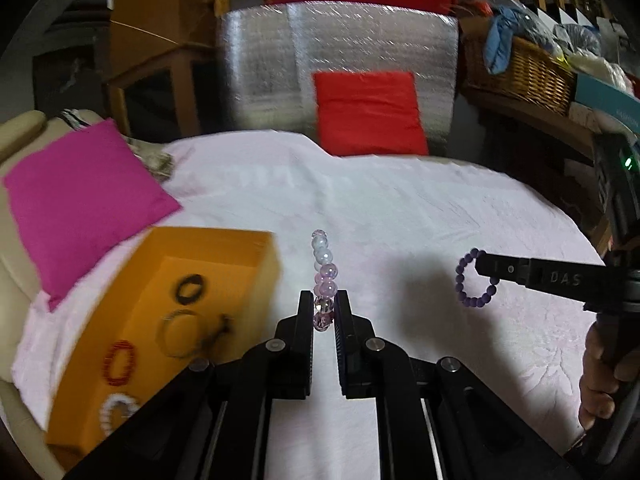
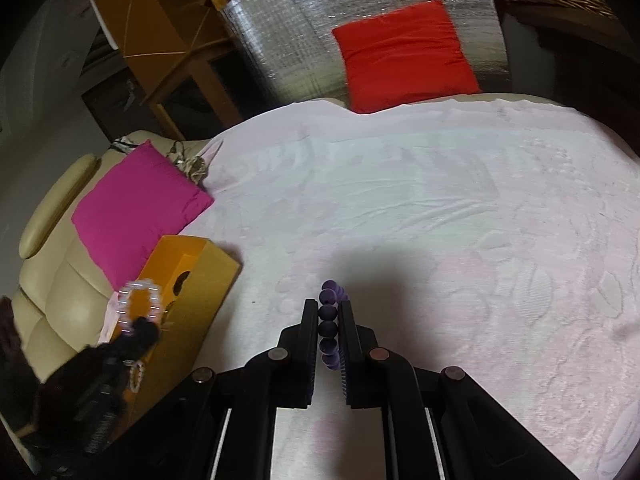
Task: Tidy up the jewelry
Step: 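Lower the pink bracelet into the orange box while the right gripper releases the purple one there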
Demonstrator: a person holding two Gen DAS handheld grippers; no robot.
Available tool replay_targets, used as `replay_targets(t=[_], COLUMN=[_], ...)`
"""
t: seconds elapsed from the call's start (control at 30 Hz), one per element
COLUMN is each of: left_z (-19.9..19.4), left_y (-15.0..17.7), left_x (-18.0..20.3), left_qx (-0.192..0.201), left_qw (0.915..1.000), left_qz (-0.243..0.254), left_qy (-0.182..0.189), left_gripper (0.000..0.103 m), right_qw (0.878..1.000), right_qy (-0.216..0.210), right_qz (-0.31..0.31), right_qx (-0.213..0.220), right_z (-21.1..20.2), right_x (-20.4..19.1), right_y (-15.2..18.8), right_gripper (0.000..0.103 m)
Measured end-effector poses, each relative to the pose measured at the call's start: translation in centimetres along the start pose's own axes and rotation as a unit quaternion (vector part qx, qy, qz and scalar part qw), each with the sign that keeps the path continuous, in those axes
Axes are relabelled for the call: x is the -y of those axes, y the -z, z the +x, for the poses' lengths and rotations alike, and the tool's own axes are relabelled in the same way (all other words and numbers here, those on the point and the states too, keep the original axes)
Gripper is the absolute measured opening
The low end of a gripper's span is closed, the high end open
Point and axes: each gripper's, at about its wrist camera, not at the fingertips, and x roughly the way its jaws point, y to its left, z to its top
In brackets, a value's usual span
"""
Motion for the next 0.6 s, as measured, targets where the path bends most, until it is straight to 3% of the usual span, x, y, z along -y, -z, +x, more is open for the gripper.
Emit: replay_targets(t=[0.27, 0.6], left_z=[-5.1, -6.3], left_y=[0.6, 3.9], left_x=[-7.8, -13.9], left_qx=[0.014, -0.012], left_qw=[0.9969, 0.9894], left_qz=[-0.047, -0.073], left_qy=[-0.062, -0.125], left_gripper=[0.010, 0.010], right_qw=[0.998, 0.986], right_qy=[-0.047, -0.144], right_qz=[-0.024, -0.081], right_qx=[0.026, 0.032], right_z=[0.0, 2.6], right_x=[-4.0, -12.4], right_y=[0.3, 2.0], right_gripper=[0.011, 0.011])
